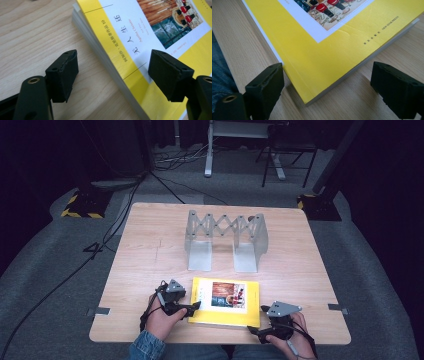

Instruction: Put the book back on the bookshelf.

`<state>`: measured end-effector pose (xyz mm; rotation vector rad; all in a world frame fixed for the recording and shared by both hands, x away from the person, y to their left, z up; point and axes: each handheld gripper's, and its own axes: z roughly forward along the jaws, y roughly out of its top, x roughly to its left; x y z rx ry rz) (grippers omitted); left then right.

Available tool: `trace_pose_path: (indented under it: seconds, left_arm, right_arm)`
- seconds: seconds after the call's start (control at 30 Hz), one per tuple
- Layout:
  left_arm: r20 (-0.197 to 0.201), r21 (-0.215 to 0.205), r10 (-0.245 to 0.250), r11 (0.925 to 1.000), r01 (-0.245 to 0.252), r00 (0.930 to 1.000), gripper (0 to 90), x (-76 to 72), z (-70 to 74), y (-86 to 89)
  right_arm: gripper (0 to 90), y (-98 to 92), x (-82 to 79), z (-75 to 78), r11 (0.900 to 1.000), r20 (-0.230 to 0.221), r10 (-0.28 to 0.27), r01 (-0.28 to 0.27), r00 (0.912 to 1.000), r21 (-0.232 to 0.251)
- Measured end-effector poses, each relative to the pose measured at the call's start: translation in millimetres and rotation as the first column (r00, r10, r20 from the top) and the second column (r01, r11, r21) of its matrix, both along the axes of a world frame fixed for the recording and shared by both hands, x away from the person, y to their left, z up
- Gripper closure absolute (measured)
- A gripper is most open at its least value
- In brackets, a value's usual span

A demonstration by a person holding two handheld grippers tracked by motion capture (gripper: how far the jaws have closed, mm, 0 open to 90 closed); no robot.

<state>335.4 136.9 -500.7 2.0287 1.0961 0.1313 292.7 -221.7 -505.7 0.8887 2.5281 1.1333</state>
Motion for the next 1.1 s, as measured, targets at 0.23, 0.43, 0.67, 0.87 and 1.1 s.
trace_pose_path:
  seconds: [0.23,0.43,0.67,0.87,1.1]
  left_arm:
    - [0.011,-0.030,-0.015,0.9994,0.015,0.9998,27.7,5.0,-2.4,-4.2]
    - [0.013,-0.042,-0.032,0.9986,0.033,0.9994,30.0,5.7,-3.2,-8.4]
    - [0.007,-0.046,-0.023,0.9987,0.023,0.9997,30.6,5.9,-2.8,-8.1]
    - [0.005,-0.035,-0.011,0.9993,0.011,0.9999,30.8,5.6,-1.9,-6.8]
    - [0.003,-0.044,-0.005,0.9990,0.005,1.0000,33.7,6.7,-2.3,-5.8]
  right_arm:
    - [10.3,3.4,-1.0,-1.3,1.000,0.017,0.005,-0.005,0.9999,-0.015]
    - [10.0,3.8,-1.2,-1.7,1.000,0.019,0.004,-0.004,0.9998,-0.014]
    - [9.9,4.0,-1.3,-2.0,1.000,0.024,0.006,-0.005,0.9997,-0.014]
    - [9.6,4.5,-2.0,-2.7,1.000,0.032,0.005,-0.004,0.9995,-0.015]
    - [9.5,4.2,-2.3,-3.3,1.000,0.037,0.004,-0.004,0.9993,-0.011]
